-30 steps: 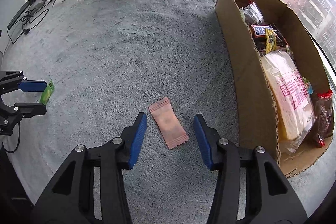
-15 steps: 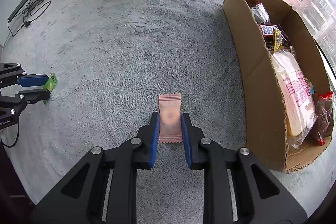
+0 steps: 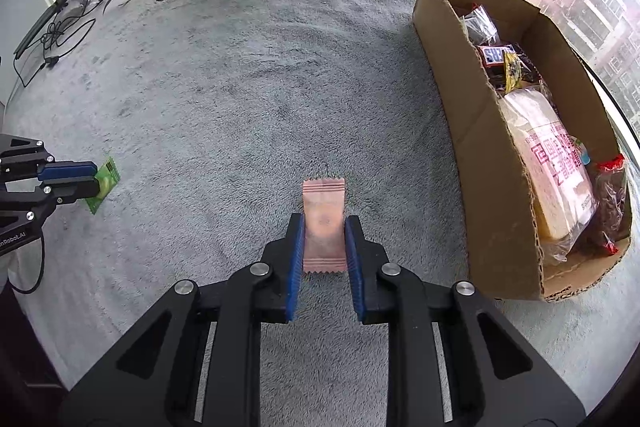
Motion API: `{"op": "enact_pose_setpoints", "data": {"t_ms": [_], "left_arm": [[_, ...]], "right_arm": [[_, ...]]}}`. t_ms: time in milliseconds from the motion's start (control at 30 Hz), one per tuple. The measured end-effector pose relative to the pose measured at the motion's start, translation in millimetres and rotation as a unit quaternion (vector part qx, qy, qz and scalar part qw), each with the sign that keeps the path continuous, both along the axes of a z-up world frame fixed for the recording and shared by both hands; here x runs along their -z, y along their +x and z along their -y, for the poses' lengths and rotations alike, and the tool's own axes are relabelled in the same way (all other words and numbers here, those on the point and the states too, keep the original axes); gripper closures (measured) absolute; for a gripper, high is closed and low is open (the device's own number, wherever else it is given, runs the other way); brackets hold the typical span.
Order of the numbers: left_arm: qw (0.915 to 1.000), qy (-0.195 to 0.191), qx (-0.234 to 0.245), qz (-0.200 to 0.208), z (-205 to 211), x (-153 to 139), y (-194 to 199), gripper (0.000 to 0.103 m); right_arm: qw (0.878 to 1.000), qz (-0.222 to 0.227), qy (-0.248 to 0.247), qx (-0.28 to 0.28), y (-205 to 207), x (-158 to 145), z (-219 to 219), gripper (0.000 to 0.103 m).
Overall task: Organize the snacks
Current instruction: 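Grasp the green jelly packet with the left tool while the right grasps the pink candy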
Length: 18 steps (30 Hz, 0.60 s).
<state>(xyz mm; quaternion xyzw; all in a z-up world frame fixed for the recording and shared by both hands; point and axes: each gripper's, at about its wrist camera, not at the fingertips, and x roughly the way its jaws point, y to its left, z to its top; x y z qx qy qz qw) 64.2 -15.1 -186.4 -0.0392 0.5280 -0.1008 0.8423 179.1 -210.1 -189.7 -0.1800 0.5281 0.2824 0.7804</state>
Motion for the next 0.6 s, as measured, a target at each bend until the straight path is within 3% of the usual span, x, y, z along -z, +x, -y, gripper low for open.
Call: {"op": "enact_pose_setpoints", "data": {"t_ms": [200, 300, 367, 600], "left_arm": [[0.9999, -0.007, -0.011, -0.011, -2, 4, 1, 0.091], [0.9999, -0.006, -0.011, -0.012, 0, 3, 0, 0.081], [0.9999, -0.001, -0.008, -0.012, 3, 3, 0, 0.080], [0.9976, 0.062, 0.030, 0.008, 21, 7, 0, 0.082]], "right_arm": [[1.000, -0.005, -0.002, 0.000, 0, 4, 0, 0.082], [1.000, -0.005, -0.003, -0.001, -1, 4, 1, 0.082], [1.000, -0.005, -0.004, 0.000, -1, 4, 0, 0.082], [1.000, -0.003, -0.007, -0.001, 0, 5, -1, 0.082]]}}
